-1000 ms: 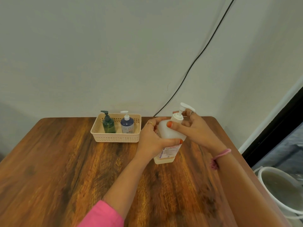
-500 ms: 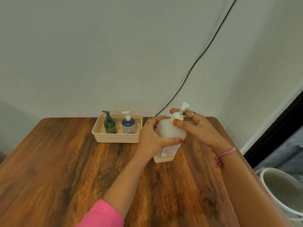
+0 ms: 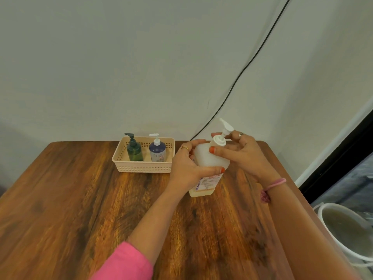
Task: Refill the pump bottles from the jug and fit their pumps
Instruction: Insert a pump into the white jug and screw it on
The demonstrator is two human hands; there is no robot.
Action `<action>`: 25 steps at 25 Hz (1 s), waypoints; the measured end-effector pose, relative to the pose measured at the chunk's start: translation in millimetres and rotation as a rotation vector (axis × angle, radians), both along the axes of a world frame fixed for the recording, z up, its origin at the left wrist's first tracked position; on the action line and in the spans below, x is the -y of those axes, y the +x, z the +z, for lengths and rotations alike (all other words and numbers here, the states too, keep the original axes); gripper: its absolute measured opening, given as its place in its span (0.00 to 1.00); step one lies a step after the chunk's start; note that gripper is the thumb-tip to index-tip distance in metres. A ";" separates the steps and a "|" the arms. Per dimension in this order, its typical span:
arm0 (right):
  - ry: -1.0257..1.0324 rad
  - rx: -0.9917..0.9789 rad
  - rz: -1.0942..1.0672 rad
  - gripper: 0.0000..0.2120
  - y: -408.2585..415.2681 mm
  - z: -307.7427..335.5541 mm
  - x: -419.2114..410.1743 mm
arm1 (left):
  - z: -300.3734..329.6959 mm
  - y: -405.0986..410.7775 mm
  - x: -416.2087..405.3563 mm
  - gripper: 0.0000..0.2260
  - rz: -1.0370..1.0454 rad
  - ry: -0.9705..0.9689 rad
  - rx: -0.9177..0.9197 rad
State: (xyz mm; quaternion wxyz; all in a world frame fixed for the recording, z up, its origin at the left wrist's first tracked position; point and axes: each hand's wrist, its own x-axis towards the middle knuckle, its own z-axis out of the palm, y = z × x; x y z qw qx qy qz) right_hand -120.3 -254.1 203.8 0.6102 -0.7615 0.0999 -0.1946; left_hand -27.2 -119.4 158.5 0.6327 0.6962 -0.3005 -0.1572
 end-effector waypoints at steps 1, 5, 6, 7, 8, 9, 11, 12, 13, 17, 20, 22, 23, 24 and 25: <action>-0.045 0.005 -0.055 0.24 2.1 -1.2 -3.3 | -0.9 -0.2 0.3 0.34 -0.002 -0.001 0.001; -0.120 -0.064 -0.059 0.24 5.7 -1.2 -1.7 | -2.9 2.4 1.0 0.32 -0.012 0.007 0.012; -0.066 -0.095 0.021 0.24 4.0 -0.1 2.0 | -3.1 3.2 1.6 0.31 -0.014 0.012 0.011; -0.016 -0.109 0.088 0.25 2.6 0.9 4.9 | -3.2 3.9 2.0 0.31 -0.014 0.016 0.009; 0.010 -0.101 0.116 0.24 2.4 0.2 7.0 | -3.7 4.7 2.7 0.32 -0.014 0.016 0.008; 0.011 -0.077 0.095 0.22 3.3 -2.0 7.6 | -4.3 5.0 3.7 0.32 -0.016 0.014 0.005; -0.018 -0.041 -0.031 0.19 9.3 -7.3 5.4 | -7.0 5.9 5.9 0.34 -0.018 0.013 -0.007; -0.052 -0.048 -0.093 0.19 12.7 -9.3 3.7 | -8.8 7.0 6.6 0.34 -0.018 0.012 -0.013; -0.086 -0.074 -0.126 0.21 15.5 -11.3 3.8 | -10.7 8.3 7.1 0.34 -0.018 0.011 -0.017; -0.017 -0.162 0.022 0.25 19.2 -16.6 14.0 | -16.8 15.0 10.4 0.36 -0.007 0.026 -0.018; -0.088 -0.117 -0.083 0.17 27.3 -23.8 14.5 | -22.5 21.0 16.3 0.35 -0.017 0.008 -0.053; -0.090 -0.110 -0.132 0.16 33.8 -28.9 15.0 | -27.6 27.1 19.8 0.36 -0.011 0.007 -0.060; -0.072 -0.118 -0.117 0.17 36.0 -32.1 16.3 | -30.5 31.4 21.6 0.37 -0.008 0.008 -0.067; -0.043 -0.133 -0.081 0.20 36.6 -35.9 18.1 | -33.6 36.4 23.5 0.37 -0.004 0.008 -0.083; -0.011 -0.153 -0.052 0.24 37.1 -42.8 20.8 | -37.5 42.2 25.6 0.37 -0.002 0.006 -0.104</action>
